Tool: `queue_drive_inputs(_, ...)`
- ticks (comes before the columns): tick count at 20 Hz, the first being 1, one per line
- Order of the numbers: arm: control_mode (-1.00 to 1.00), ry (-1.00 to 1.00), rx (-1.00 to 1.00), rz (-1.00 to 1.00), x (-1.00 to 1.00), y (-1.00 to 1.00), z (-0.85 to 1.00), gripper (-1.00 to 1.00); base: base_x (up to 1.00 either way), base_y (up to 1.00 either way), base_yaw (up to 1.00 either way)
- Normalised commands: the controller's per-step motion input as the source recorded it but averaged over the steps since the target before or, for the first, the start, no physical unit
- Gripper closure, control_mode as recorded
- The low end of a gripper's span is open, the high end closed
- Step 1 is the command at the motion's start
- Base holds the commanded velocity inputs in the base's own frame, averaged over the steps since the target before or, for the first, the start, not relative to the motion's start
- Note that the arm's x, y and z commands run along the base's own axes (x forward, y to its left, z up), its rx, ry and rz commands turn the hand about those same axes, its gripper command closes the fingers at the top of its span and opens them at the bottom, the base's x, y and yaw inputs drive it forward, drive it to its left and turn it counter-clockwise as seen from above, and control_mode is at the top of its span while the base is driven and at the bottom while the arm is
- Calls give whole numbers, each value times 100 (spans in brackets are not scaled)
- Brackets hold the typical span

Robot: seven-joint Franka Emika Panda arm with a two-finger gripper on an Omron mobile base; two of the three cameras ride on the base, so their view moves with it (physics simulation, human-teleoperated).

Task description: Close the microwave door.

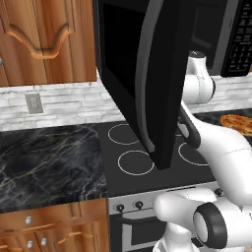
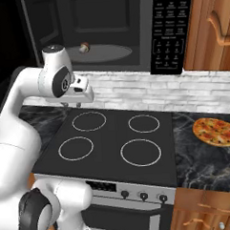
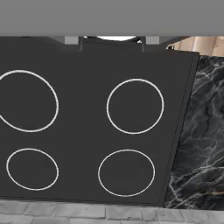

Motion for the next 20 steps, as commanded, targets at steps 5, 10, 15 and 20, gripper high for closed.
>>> queue_drive_inputs(5,-100,-22,-4,-4,-70,1,11,-100,0,0,0)
queue_drive_inputs(10,-100,-69,-14,-6,-100,27,48,-100,0,0,0)
queue_drive_inputs(15,-100,-75,-14,-3,-100,37,70,-100,0,0,0)
queue_drive_inputs(20,-100,-72,-1,-3,-100,10,68,-100,0,0,0)
